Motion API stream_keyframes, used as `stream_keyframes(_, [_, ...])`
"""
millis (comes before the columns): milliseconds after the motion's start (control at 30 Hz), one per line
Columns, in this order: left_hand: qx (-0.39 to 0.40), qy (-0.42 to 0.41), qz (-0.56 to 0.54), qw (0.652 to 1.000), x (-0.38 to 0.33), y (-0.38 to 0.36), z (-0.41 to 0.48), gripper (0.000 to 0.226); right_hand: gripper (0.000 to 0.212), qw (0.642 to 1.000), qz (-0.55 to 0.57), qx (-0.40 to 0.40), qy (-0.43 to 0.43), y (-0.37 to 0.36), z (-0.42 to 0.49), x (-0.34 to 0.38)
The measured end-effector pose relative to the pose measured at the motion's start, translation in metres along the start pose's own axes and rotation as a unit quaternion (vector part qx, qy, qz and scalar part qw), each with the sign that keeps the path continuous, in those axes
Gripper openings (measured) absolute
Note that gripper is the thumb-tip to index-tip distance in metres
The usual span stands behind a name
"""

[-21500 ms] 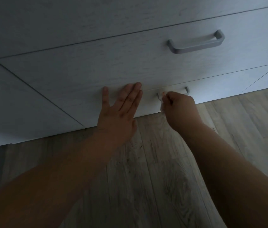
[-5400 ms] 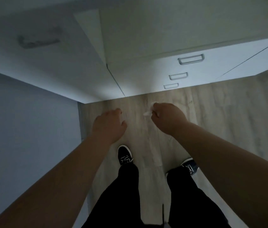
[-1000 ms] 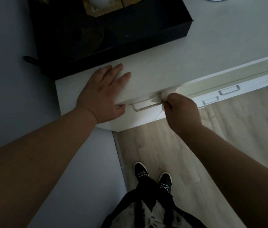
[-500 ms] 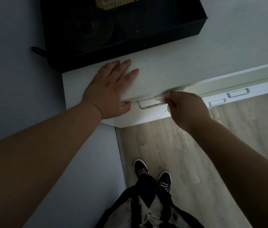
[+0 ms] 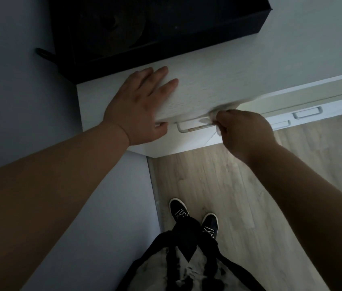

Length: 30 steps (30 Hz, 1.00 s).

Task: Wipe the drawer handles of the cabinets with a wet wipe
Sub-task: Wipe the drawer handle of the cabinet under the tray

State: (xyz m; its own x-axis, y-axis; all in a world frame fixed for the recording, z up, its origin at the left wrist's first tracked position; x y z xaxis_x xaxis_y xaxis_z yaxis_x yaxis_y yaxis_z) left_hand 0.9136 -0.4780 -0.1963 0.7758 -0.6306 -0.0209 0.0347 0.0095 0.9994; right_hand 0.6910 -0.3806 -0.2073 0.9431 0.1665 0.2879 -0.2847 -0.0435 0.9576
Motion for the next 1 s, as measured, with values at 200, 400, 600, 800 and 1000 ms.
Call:
stream_keyframes(200, [-0.004, 0.0, 0.005, 1.0, 0.0, 0.001, 0.0, 0.095, 0.026, 0.968, 0.203, -0.01, -0.144, -0.01, -0.004, -0.003])
stream_keyframes(400, [-0.004, -0.004, 0.003, 1.0, 0.0, 0.0, 0.0, 0.094, 0.019, 0.997, 0.032, 0.002, -0.076, -0.008, -0.008, 0.009])
stream_keyframes(600, [0.001, -0.006, 0.014, 1.0, 0.001, -0.001, 0.002, 0.095, 0.025, 0.946, 0.25, -0.051, -0.198, -0.022, -0.013, 0.006])
stream_keyframes(800, [0.015, -0.003, 0.014, 1.0, 0.001, -0.002, 0.002, 0.095, 0.018, 0.966, 0.193, -0.075, -0.154, -0.021, -0.015, 0.024])
stream_keyframes(1000, [0.013, -0.007, 0.013, 1.0, 0.001, -0.001, 0.002, 0.095, 0.02, 0.963, 0.191, -0.059, -0.18, -0.027, -0.015, 0.016])
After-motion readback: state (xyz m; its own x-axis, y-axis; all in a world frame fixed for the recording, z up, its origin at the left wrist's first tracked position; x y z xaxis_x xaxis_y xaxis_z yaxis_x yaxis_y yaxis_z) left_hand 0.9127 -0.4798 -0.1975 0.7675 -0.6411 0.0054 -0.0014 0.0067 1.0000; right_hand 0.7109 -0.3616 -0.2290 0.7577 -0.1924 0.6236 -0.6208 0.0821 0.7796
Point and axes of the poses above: each hand's wrist, its own z-axis towards the middle knuckle, its own y-axis out of the back of the hand, x = y × z, the point moved 5 cm from there along z, towards the middle knuckle, and after that the axes turned 7 degrees about y, right-handed, at the moved point
